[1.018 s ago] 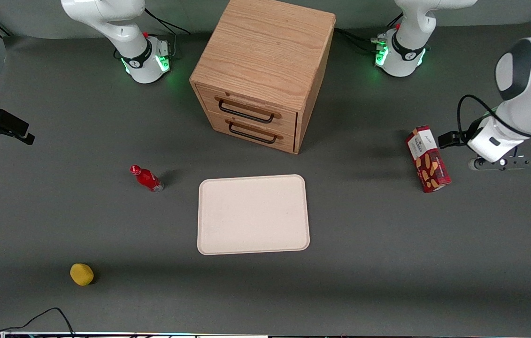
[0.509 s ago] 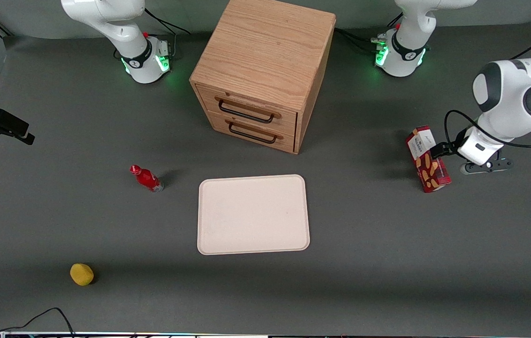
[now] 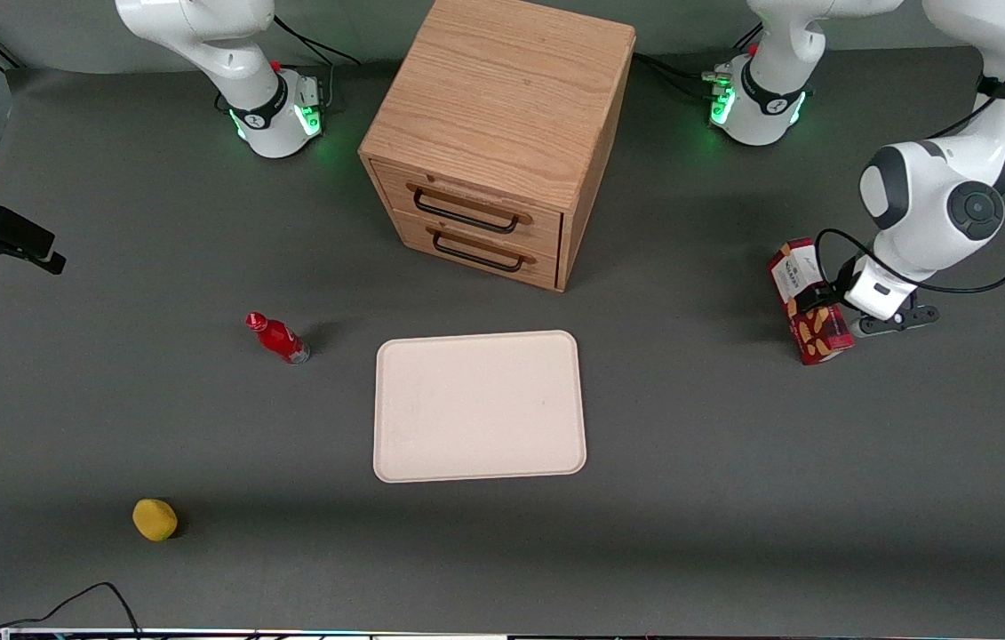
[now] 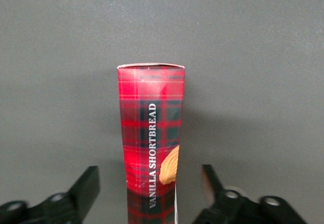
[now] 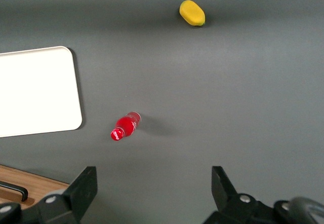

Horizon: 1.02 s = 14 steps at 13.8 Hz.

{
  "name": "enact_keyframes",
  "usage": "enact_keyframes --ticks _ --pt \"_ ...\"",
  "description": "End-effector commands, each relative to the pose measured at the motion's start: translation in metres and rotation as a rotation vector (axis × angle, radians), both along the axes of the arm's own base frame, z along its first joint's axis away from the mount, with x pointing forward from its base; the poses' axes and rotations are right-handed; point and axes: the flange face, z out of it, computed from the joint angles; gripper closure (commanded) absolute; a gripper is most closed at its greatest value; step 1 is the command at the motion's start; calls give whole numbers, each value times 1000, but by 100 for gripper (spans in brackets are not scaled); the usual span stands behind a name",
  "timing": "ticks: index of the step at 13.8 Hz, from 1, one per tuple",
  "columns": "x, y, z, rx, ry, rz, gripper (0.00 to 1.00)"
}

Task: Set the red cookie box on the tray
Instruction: 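Close the left gripper on the box and lift it upright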

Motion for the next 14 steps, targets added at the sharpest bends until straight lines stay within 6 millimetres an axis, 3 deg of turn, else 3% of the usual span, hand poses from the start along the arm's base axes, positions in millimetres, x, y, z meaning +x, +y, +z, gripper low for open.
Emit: enact_keyframes --ticks 1,4,5,9,11,14 --pt "-2 -4 1 -10 -17 -11 45" --pt "-2 -4 1 -10 -14 -10 81" --pt "-3 -5 0 -11 -9 -11 89" --pt "-7 -9 19 -28 17 -19 92" --pt "-10 -19 60 -53 63 -27 93" --pt "-1 -50 152 -62 171 -55 92"
